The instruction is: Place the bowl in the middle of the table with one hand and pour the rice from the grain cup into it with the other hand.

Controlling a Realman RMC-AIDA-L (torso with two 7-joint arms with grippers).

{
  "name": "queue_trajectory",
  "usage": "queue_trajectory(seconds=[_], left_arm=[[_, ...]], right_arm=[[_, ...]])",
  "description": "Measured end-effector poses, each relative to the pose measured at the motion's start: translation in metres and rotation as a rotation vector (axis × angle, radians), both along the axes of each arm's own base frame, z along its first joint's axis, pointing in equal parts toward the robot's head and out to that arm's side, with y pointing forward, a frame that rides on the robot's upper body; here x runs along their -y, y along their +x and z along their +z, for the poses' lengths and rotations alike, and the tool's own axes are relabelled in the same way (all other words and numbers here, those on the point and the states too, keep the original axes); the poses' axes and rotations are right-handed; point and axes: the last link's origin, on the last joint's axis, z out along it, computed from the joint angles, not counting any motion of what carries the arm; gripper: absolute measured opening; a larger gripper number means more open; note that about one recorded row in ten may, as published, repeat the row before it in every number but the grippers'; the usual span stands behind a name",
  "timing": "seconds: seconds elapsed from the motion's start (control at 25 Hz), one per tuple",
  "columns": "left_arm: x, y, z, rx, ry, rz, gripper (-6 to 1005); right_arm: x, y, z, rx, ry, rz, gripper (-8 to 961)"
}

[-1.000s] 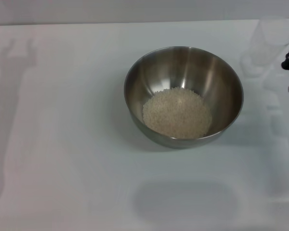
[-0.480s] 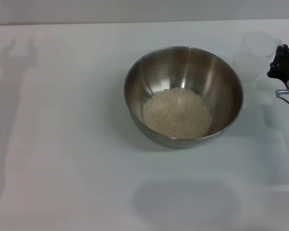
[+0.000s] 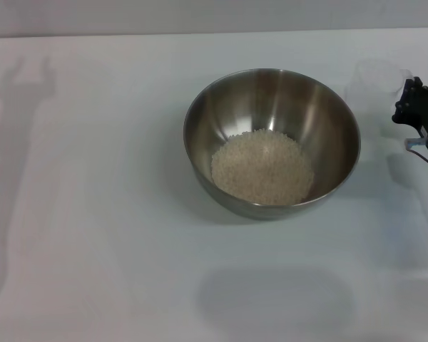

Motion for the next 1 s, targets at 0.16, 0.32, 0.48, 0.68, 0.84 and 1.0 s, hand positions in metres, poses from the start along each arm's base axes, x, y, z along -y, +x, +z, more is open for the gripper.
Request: queue_trajectory(seconds=[0.16,0.32,0.48,0.68,0.84,1.0], left_arm=[[0.002,0.000,0.001,0.000,0.009,-0.008,471],[0.003,0.000,0.001,0.001,0.013,-0.011,472],[0.005,-0.001,0.002,0.002,0.016,-0.009,472],[0.007,-0.002,0.003,0.004,0.022,-0.008,472],[0.008,-0.003,0.003,0.004,0.022,-0.007,472],[0.009,-0.004,0.003,0.003,0.022,-0.003,472]], right_arm=[[-0.001,0.001,-0.002,0.002,-0.019,-0.015,34],[-0.001,0.002,-0.004,0.007,-0.035,-0.018,43],[0.002,0.002,-0.006,0.019,-0.045,-0.006,52],[0.015,0.006,-0.006,0.033,-0.032,0.024,112],[0.027,0.009,-0.001,0.041,0.001,0.050,178],[0.039,0.010,0.009,0.048,0.068,0.097,268]])
